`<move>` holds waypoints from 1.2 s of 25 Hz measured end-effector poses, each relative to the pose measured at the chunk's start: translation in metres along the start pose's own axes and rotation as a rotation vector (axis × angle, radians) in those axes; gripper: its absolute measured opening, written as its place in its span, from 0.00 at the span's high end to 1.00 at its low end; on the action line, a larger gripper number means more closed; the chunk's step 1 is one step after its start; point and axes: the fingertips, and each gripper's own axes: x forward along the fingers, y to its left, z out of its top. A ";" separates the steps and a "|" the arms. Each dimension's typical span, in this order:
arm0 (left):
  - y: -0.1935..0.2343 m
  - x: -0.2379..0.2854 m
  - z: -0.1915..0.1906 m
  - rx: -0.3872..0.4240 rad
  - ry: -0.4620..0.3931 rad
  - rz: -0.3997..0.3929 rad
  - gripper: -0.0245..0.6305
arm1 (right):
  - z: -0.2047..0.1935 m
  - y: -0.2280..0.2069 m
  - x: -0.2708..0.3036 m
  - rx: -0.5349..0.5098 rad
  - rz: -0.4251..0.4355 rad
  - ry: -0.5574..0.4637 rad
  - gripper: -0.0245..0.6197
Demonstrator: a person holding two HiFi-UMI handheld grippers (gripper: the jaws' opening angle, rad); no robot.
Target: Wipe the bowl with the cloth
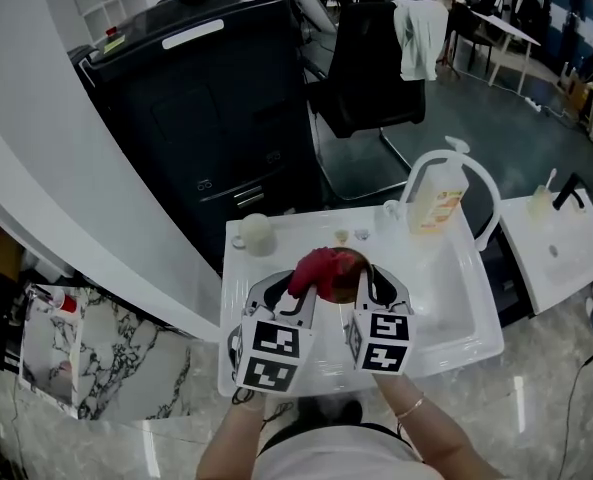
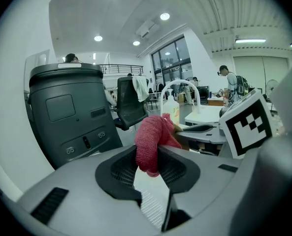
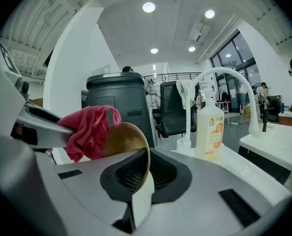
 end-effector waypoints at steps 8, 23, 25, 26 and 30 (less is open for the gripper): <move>0.044 -0.018 -0.021 -0.113 -0.004 0.086 0.78 | -0.042 0.014 0.023 0.039 0.047 0.157 0.94; 0.118 -0.035 -0.096 -0.289 0.084 0.189 0.78 | -0.126 0.065 0.098 0.153 0.056 0.441 0.94; 0.124 -0.033 -0.102 -0.299 0.094 0.185 0.78 | -0.135 0.067 0.108 0.196 0.039 0.471 0.94; 0.127 -0.032 -0.104 -0.303 0.097 0.181 0.78 | -0.140 0.067 0.112 0.209 0.031 0.485 0.94; 0.137 -0.025 -0.113 -0.307 0.103 0.171 0.78 | -0.155 0.069 0.127 0.223 0.012 0.529 0.94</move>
